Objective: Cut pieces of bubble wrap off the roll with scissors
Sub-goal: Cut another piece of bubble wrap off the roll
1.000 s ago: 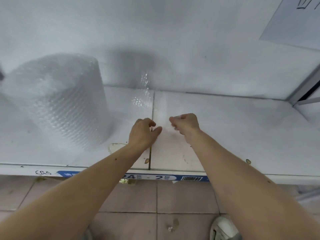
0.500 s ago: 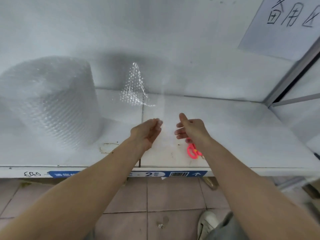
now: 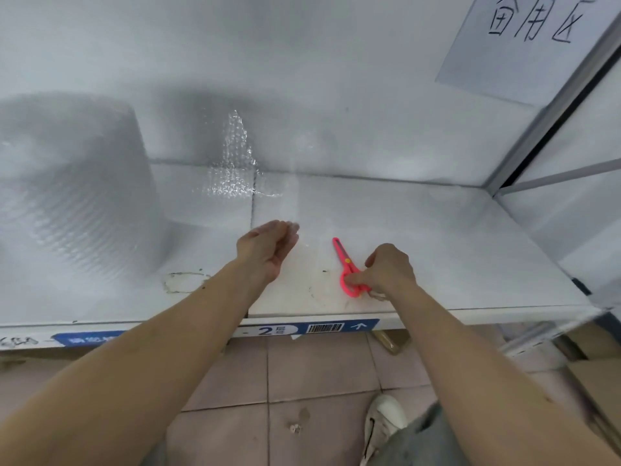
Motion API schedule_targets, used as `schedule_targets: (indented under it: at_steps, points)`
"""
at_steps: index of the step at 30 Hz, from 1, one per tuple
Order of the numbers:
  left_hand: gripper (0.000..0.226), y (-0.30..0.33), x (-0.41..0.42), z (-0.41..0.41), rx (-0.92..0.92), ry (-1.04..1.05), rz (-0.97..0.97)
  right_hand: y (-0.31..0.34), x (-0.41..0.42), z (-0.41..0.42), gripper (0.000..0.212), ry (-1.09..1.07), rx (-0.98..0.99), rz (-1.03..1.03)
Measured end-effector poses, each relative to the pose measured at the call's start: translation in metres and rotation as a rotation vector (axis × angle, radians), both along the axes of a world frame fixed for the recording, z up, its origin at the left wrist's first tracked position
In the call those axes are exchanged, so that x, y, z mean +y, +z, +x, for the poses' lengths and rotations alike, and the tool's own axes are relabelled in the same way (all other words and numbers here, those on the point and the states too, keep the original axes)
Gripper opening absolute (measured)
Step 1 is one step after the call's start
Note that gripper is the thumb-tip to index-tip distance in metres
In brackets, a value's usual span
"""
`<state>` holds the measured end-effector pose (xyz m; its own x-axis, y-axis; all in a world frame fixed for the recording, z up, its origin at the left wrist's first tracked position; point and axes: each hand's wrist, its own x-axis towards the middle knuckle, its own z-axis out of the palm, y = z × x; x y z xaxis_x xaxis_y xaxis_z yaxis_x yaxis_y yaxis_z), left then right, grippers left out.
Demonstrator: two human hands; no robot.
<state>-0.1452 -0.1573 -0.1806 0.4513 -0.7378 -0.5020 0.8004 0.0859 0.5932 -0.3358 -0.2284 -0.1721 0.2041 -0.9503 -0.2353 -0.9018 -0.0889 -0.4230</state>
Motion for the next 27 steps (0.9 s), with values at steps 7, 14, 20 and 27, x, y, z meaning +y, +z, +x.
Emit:
schedule_targets:
  at_steps: [7, 14, 20, 27]
  points:
    - [0.036, 0.002, 0.003, 0.002, -0.007, -0.009, -0.03, -0.005, 0.001, 0.003, 0.038, 0.034, 0.054, 0.009]
    - [0.052, 0.01, 0.007, 0.01, 0.003, 0.014, -0.067, 0.007, 0.007, 0.023, 0.034, 0.117, 0.032, 0.056]
    - [0.048, 0.027, 0.007, 0.017, 0.002, -0.004, -0.105, 0.014, 0.01, 0.02, 0.016, 0.023, -0.115, 0.079]
    - [0.052, 0.038, 0.001, 0.029, 0.05, 0.032, -0.218, 0.042, 0.049, 0.041, 0.018, -0.295, -1.375, 0.389]
